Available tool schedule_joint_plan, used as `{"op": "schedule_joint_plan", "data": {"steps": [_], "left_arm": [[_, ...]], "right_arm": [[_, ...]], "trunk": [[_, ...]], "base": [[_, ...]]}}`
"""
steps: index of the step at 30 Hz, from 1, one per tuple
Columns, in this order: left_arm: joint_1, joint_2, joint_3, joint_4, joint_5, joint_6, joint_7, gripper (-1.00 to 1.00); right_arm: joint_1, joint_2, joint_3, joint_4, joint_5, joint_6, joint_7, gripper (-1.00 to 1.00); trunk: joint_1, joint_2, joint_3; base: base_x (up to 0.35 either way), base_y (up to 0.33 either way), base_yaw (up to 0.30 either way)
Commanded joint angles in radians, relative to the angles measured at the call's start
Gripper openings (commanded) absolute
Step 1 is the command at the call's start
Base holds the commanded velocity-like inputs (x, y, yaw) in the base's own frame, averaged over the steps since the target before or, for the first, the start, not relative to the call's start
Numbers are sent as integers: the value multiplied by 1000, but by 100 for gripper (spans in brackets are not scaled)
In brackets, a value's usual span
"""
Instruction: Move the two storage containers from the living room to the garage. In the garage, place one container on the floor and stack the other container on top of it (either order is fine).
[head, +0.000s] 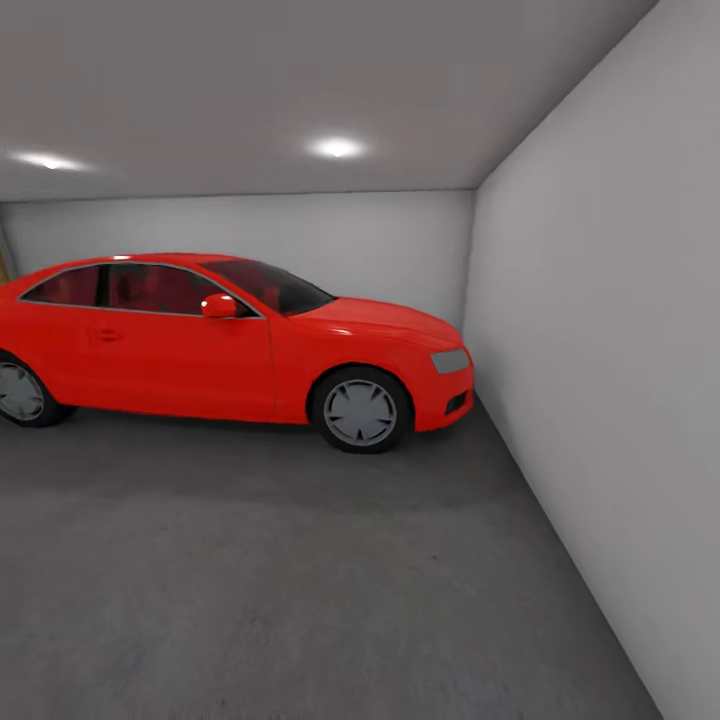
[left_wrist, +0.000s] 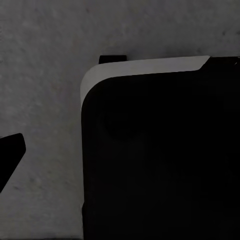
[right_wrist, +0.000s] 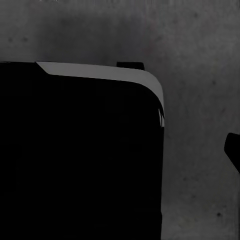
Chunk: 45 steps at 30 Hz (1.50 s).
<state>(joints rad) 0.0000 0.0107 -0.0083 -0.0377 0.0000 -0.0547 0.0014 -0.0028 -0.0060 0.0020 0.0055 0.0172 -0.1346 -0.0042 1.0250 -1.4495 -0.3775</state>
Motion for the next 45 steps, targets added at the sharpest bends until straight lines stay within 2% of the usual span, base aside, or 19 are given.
{"op": "schedule_joint_plan", "data": {"steps": [1,45], "left_arm": [[0,0,-1,-1,0,-2,0,100],[0,0,-1,-1,0,-2,0,100]], "right_arm": [[0,-1,0,1,2,-3,0,100],[0,-2,0,2,1,-3,0,100]], "trunk": [[0,0,-1],[0,0,-1]], "base": [[0,0,299],[0,0,300]]}}
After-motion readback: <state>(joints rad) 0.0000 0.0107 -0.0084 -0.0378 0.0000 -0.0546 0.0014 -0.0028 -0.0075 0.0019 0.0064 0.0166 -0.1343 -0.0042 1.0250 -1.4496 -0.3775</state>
